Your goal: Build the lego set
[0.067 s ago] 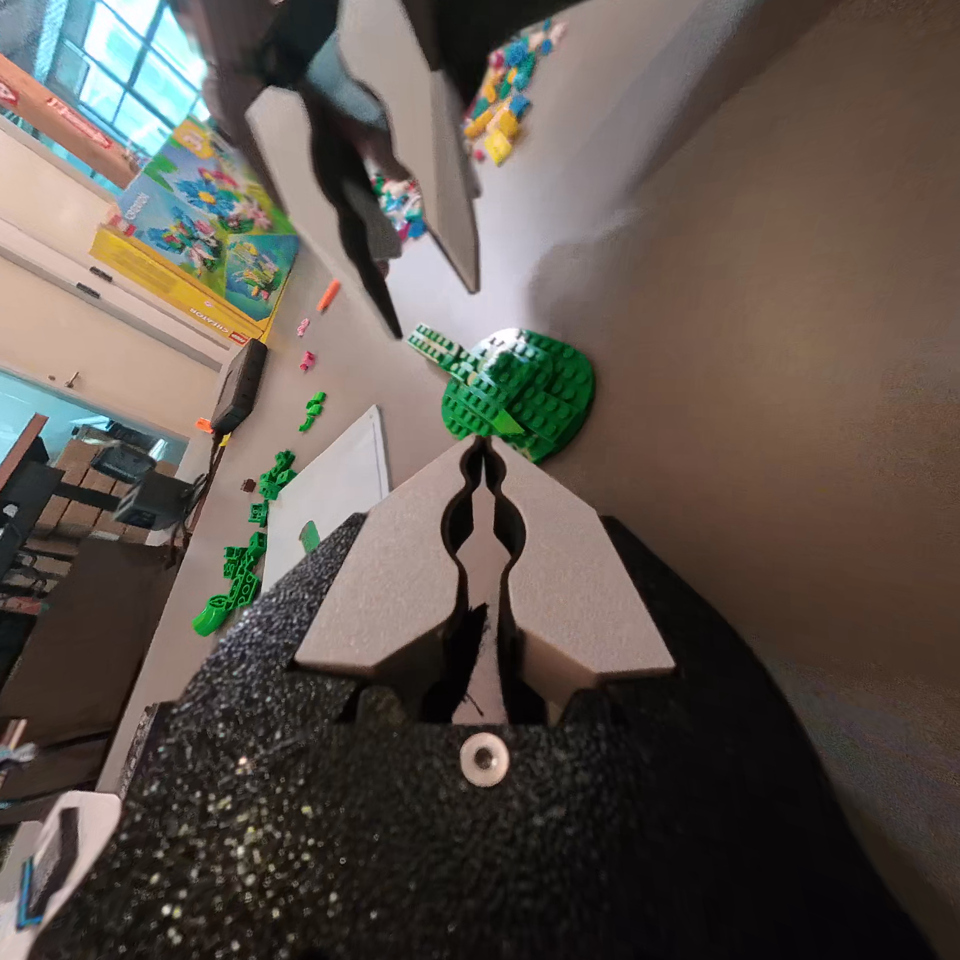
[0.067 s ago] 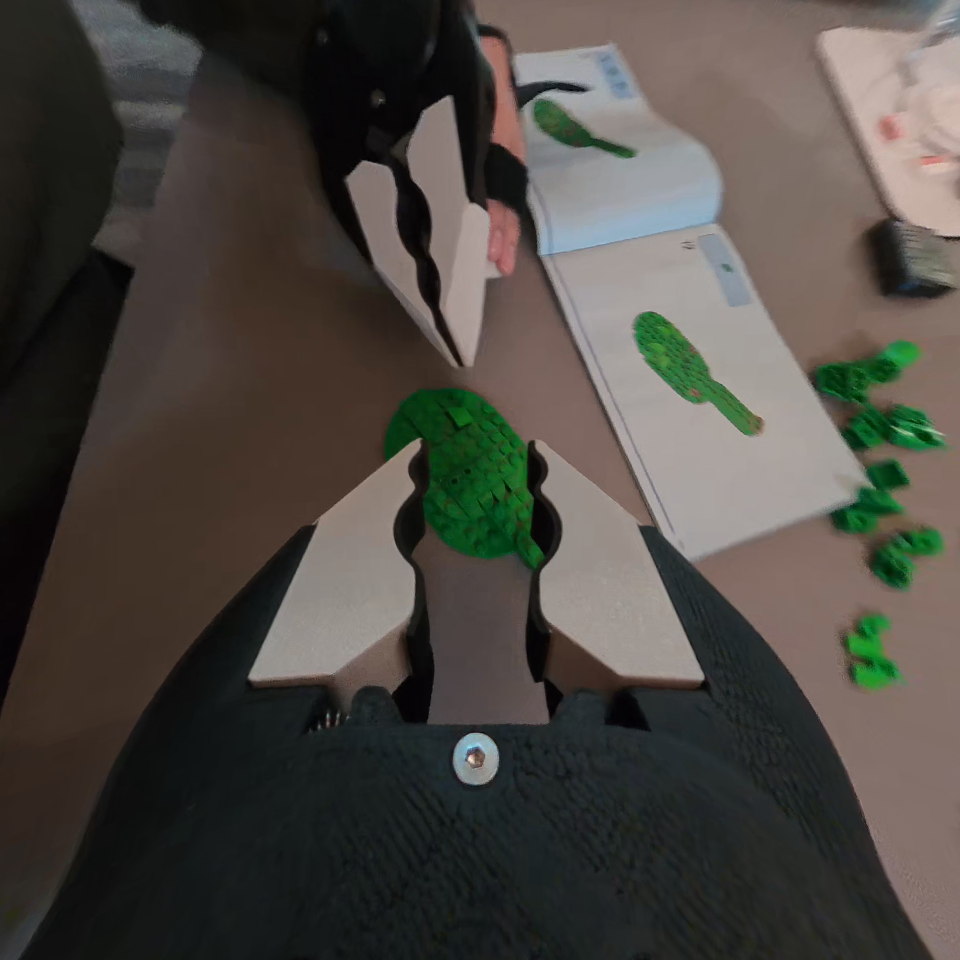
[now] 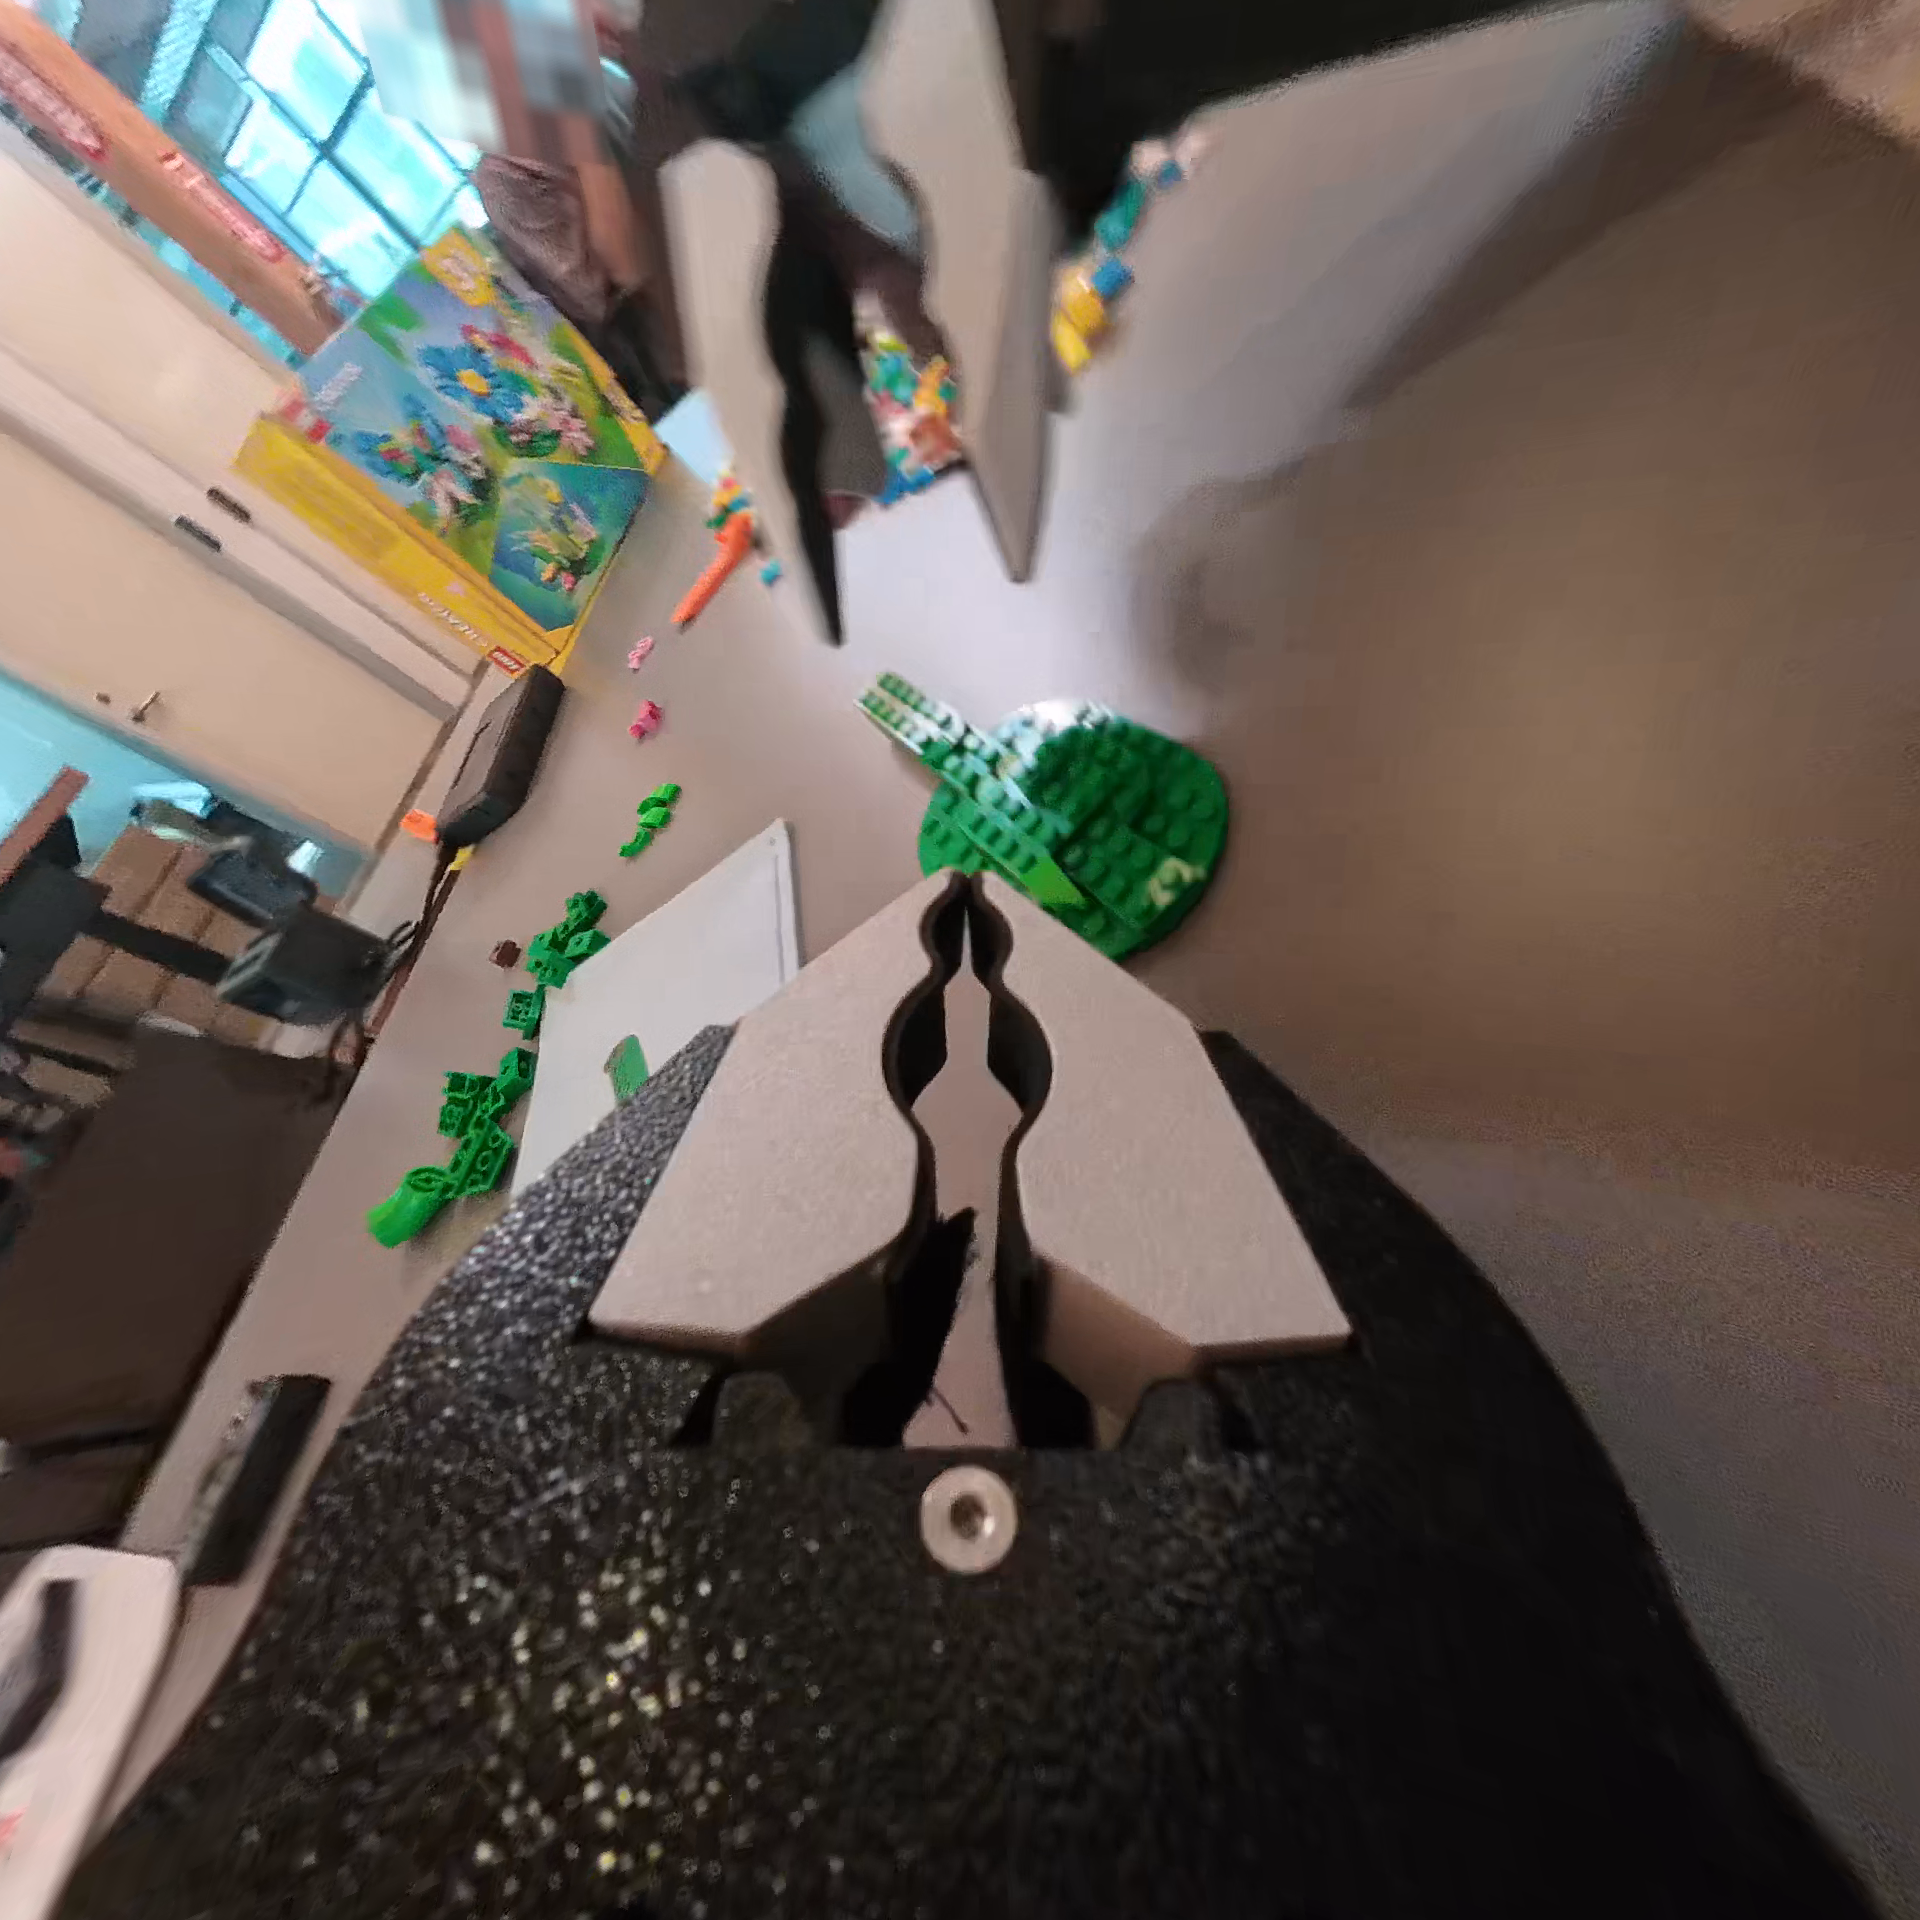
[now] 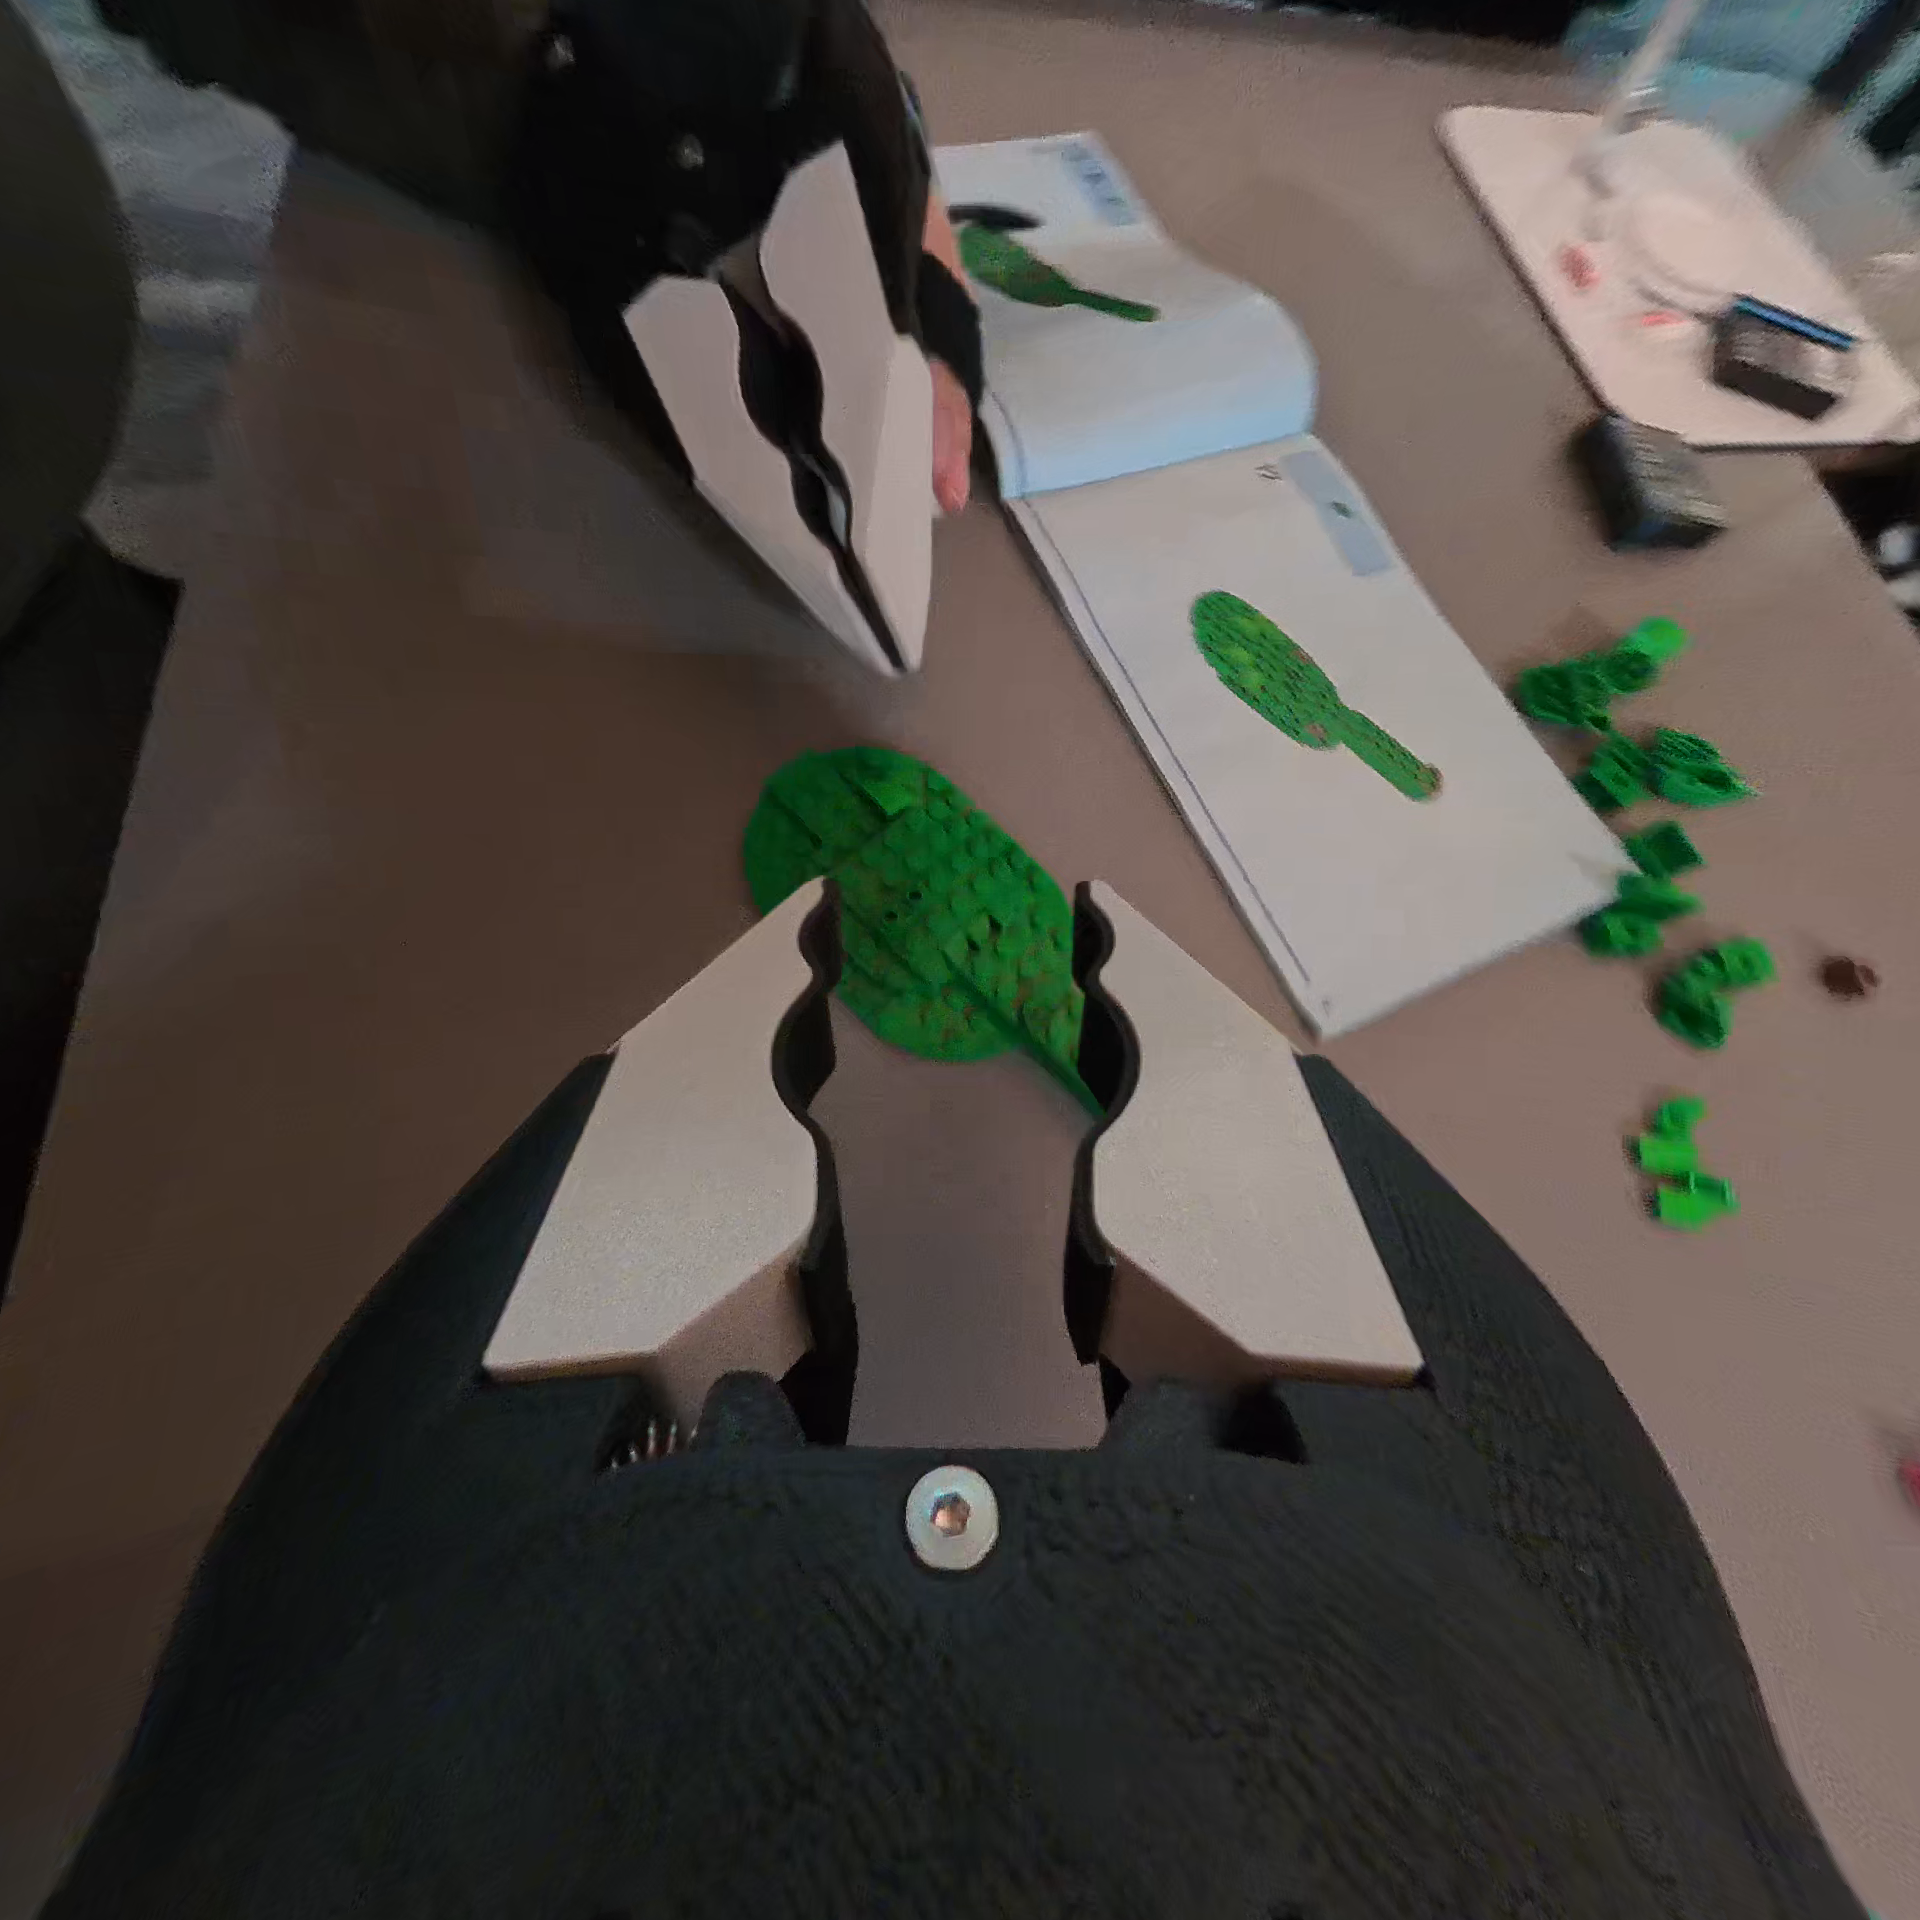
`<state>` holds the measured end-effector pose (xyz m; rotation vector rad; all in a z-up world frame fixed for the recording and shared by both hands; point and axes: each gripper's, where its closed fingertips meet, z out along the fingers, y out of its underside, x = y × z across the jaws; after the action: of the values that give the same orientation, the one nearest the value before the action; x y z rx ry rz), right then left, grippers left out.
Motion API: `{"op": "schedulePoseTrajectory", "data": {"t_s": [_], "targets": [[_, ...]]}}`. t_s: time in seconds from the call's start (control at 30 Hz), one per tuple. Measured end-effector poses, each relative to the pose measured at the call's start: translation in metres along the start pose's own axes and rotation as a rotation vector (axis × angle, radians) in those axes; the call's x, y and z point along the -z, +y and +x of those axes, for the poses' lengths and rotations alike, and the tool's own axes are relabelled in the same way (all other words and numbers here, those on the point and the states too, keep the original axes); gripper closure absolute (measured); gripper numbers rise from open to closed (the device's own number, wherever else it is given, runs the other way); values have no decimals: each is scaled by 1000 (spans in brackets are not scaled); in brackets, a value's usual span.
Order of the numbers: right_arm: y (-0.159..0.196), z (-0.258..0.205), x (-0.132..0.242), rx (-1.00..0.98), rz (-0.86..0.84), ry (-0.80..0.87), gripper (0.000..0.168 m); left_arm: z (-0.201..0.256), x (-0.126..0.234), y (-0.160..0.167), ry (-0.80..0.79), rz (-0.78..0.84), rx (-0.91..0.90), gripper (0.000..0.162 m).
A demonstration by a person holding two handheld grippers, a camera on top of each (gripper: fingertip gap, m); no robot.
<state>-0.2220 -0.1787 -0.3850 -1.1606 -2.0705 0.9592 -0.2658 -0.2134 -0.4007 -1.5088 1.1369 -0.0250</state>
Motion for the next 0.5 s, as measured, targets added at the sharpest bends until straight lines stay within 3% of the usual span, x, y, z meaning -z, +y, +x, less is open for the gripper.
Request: {"op": "schedulePoseTrajectory", "data": {"t_s": [0.03, 0.2, 0.33, 0.5], "targets": [[4, -2, 6, -24, 20, 35, 122, -4, 1, -6, -7, 24, 67, 159], [20, -7, 24, -129, 106, 203, 115, -1, -13, -11, 49, -56, 421, 93], [30, 2, 26, -79, 52, 353, 115, 12, -26, -16, 47, -120, 458, 98], [43, 14, 18, 86, -114, 365, 117, 19, -37, -4, -12, -255, 532, 81]]}}
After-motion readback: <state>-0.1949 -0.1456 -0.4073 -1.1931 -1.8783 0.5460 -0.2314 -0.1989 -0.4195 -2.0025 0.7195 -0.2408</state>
